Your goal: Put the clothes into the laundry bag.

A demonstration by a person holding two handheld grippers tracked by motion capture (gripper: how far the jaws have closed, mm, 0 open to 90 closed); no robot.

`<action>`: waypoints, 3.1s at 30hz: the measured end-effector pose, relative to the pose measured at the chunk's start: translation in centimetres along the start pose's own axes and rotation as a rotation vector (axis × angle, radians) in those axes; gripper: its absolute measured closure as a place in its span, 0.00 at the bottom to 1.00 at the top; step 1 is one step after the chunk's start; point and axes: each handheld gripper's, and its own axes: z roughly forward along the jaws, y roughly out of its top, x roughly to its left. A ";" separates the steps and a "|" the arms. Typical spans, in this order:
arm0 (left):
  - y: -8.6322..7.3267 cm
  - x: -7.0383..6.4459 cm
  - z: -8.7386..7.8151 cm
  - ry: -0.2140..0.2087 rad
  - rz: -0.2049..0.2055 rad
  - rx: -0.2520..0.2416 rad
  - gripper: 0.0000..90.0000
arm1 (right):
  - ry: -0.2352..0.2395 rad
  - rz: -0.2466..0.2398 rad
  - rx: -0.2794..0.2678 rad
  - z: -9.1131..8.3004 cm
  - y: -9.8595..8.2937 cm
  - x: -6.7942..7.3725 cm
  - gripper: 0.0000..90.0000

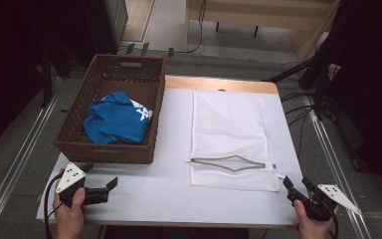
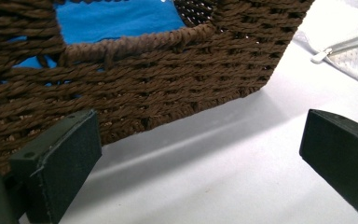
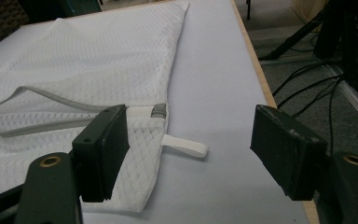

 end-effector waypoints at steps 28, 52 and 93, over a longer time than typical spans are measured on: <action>0.5 -0.5 0.9 -0.015 0.005 0.010 0.00 | 0.126 -0.148 -0.004 1.2 5.5 5.3 0.32; 0.4 -0.8 1.2 -0.017 0.022 0.017 0.00 | 0.250 -0.236 0.135 10.2 5.2 10.9 0.33; 0.4 -1.0 1.5 -0.009 0.029 0.042 0.00 | 0.285 -0.342 0.299 10.8 3.6 10.4 0.31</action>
